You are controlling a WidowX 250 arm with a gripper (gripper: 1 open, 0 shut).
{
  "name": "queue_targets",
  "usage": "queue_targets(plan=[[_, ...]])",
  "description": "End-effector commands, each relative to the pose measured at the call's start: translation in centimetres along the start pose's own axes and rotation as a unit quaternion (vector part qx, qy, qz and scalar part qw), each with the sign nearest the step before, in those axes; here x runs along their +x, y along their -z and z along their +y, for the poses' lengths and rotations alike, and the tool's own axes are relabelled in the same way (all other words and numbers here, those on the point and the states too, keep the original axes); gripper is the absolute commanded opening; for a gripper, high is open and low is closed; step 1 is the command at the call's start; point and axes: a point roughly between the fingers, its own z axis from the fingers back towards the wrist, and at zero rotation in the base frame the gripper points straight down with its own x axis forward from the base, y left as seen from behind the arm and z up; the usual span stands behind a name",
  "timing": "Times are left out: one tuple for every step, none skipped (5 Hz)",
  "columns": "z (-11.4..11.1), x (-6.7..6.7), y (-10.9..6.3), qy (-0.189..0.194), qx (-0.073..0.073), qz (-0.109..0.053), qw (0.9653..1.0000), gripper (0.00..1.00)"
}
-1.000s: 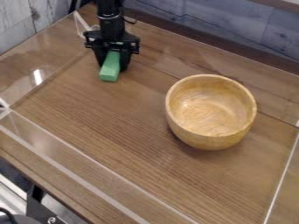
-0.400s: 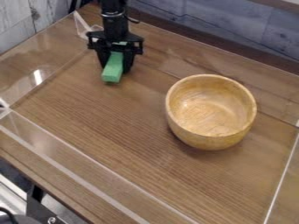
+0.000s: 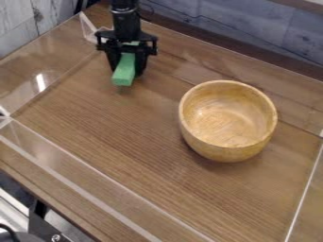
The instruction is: Move green stick from inside the wooden bowl to the table next to it
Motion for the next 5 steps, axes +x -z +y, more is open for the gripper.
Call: queue_targets(plan=[[-0.9,1.3,-4.6,0.002,-0.002,-0.057,0.9984,0.00],[-1.0,1.6,-4.4,0.000,-0.004,-0.059,0.9983,0.00],[-0.8,1.9,-4.0,-0.002,-0.003,-0.060,0.9982,0.00],[-0.6,2.1,-3.5,-0.004,-0.001,-0.061,0.9982,0.00],[-0.4,2.4,-3.1,-0.007,0.000,-0.060,0.9981,0.00]])
